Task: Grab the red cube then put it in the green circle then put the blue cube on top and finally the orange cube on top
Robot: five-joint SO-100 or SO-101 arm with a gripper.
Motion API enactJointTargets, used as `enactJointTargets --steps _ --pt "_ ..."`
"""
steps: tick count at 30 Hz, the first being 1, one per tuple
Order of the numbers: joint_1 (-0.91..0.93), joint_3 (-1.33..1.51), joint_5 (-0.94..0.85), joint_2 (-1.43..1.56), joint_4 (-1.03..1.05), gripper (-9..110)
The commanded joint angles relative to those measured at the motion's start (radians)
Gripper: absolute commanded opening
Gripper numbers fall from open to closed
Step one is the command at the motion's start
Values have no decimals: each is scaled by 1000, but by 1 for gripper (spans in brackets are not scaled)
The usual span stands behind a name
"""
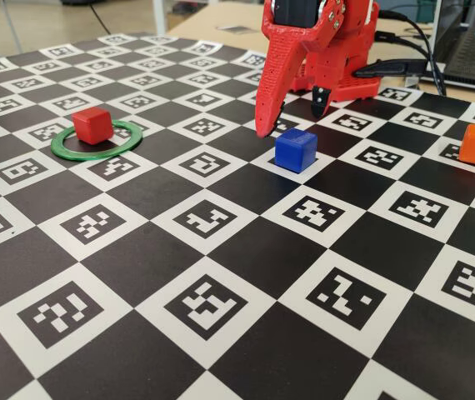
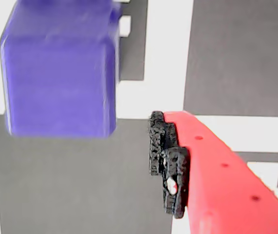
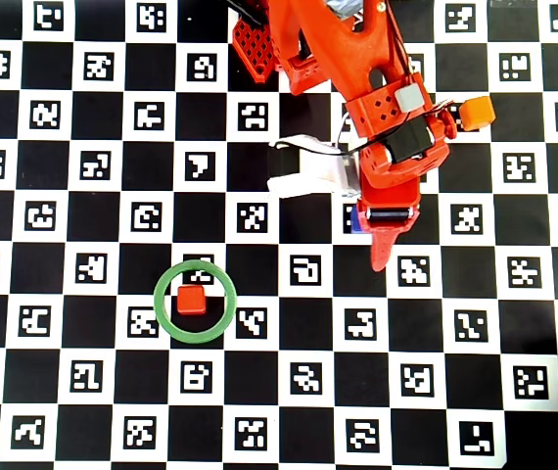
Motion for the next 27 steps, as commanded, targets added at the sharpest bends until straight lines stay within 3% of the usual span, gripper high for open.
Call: enactJointTargets --steps 1,27 --pt "15 3 -11 14 -18 49" --pt "-9 86 -20 -34 -173 49"
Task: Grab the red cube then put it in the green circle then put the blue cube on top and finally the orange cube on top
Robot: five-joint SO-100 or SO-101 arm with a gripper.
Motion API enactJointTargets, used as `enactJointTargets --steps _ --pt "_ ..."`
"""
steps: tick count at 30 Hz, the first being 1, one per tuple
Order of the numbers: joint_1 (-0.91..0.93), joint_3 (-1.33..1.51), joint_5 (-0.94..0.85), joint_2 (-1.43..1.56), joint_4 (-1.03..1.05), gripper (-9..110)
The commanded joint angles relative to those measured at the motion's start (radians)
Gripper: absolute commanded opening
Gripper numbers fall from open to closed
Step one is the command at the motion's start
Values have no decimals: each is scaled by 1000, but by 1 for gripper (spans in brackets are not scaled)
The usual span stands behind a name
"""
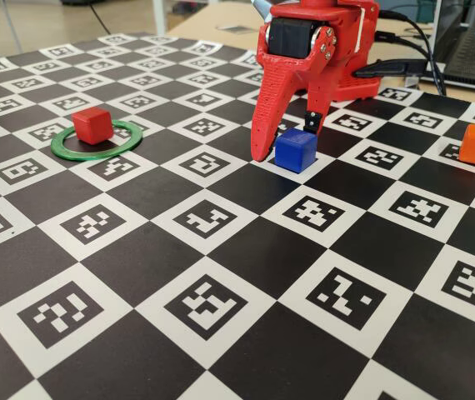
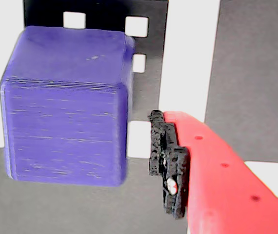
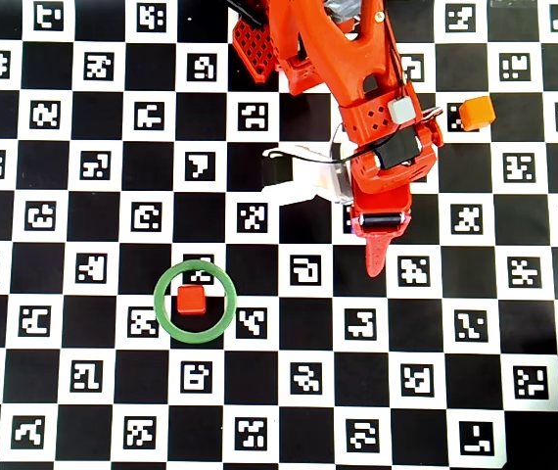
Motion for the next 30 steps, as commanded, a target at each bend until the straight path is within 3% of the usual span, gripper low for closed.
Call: enactJointTargets --steps 1,30 --pt "-5 -9 8 11 -8 49" --pt "-29 -12 28 -2 -26 46"
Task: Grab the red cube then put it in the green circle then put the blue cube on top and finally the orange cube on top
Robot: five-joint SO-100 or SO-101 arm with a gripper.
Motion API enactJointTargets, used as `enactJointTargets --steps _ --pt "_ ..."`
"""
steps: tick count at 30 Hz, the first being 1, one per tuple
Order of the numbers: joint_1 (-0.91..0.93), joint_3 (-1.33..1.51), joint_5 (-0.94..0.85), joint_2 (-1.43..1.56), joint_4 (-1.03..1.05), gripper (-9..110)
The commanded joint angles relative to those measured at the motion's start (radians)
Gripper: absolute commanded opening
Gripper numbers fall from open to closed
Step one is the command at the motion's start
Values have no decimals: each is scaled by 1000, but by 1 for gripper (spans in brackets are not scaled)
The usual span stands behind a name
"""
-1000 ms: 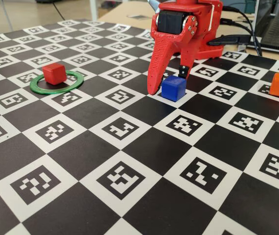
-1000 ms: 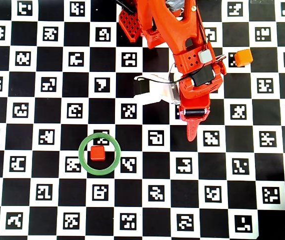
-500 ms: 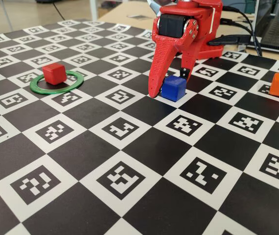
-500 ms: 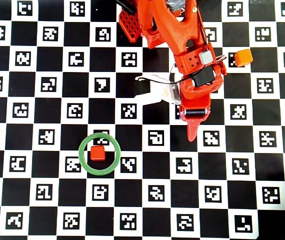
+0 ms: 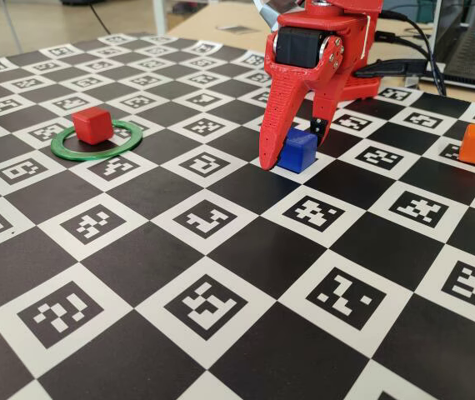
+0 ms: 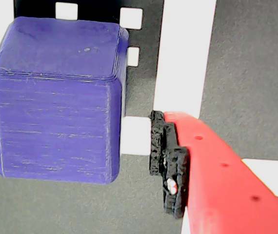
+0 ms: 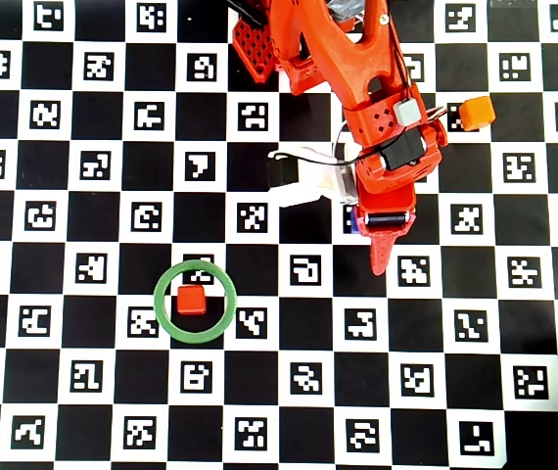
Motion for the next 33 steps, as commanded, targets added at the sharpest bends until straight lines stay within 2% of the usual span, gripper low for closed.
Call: enactJointTargets --steps 1,18,27,33 --pt "-5 -12 14 14 -9 46" --pt "35 -17 -11 6 -2 35" --pt "35 -20 -11 3 3 16" --pt "35 -29 -26 3 9 9"
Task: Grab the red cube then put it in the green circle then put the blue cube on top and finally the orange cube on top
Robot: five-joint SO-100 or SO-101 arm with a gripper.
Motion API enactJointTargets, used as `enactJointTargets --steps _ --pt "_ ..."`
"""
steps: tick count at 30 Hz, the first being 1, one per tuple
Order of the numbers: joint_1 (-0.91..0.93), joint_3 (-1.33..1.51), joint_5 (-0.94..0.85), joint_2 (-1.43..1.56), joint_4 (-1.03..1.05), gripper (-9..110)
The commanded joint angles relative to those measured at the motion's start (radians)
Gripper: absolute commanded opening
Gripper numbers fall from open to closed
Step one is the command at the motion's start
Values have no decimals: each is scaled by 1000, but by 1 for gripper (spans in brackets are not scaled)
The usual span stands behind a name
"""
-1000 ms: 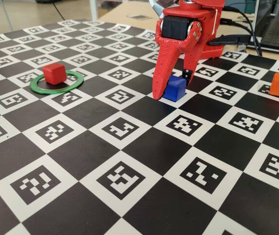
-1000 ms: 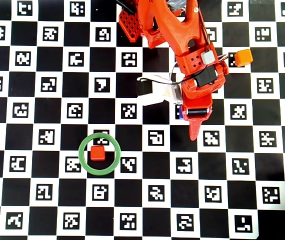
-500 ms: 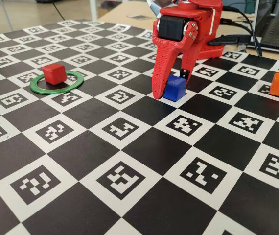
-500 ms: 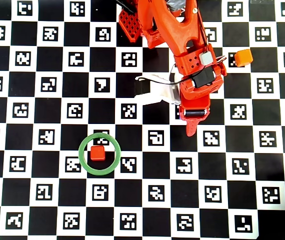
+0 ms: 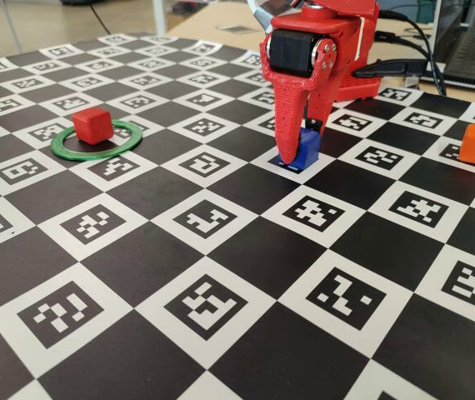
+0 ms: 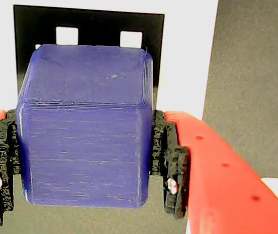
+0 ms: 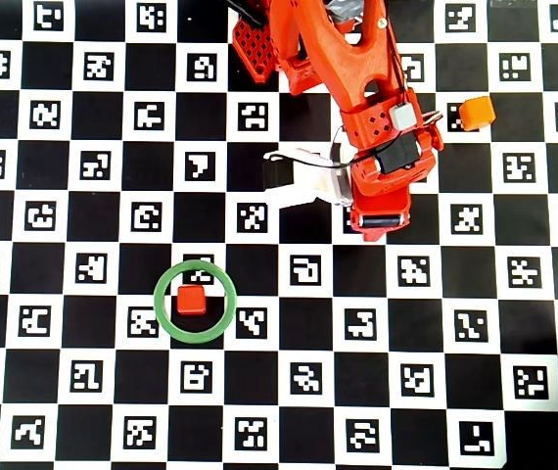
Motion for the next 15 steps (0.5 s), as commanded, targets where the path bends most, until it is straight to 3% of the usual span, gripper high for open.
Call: enactJointTargets --steps 1,8,15 --pt "11 -35 -18 17 15 8" --pt "60 -209 -87 44 187 6" --pt "199 -495 -298 38 437 3"
